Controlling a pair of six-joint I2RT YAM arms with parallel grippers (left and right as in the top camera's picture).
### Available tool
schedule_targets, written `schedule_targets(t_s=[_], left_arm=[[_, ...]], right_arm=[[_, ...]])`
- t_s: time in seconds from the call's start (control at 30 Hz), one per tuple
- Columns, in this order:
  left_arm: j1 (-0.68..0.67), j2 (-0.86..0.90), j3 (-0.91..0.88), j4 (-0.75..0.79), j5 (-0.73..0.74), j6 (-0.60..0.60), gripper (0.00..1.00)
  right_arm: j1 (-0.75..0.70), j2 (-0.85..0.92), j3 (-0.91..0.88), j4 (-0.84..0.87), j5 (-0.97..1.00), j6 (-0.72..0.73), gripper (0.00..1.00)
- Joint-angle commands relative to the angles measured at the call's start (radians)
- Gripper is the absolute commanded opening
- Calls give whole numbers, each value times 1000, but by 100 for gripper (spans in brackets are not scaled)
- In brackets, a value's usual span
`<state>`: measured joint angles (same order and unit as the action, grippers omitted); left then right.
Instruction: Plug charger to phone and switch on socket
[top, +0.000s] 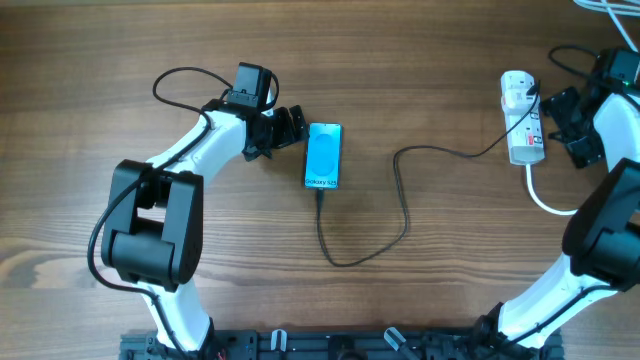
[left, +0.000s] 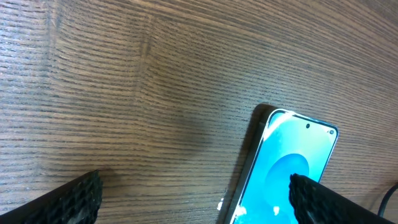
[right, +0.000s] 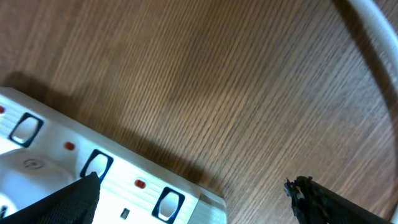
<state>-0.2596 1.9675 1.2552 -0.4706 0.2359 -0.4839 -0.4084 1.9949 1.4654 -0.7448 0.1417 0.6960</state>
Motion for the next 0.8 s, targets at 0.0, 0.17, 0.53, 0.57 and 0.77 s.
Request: schedule_targets(t_s=[0.0, 0.17, 0.53, 0.57, 0.77], left_arm=[[0, 13, 0, 0, -2, 5, 100], [0, 13, 0, 0, -2, 5, 100], [0, 13, 0, 0, -2, 5, 100], [0, 13, 0, 0, -2, 5, 100], [0, 13, 0, 0, -2, 5, 100]], right_arm=[[3, 34, -8, 5, -10, 11, 100], [3, 56, -12, 25, -13, 13, 100], [6, 109, -19, 101, -78, 14, 100], [8, 109, -19, 105, -81, 14, 100], [16, 109, -19, 131, -66, 14, 100]])
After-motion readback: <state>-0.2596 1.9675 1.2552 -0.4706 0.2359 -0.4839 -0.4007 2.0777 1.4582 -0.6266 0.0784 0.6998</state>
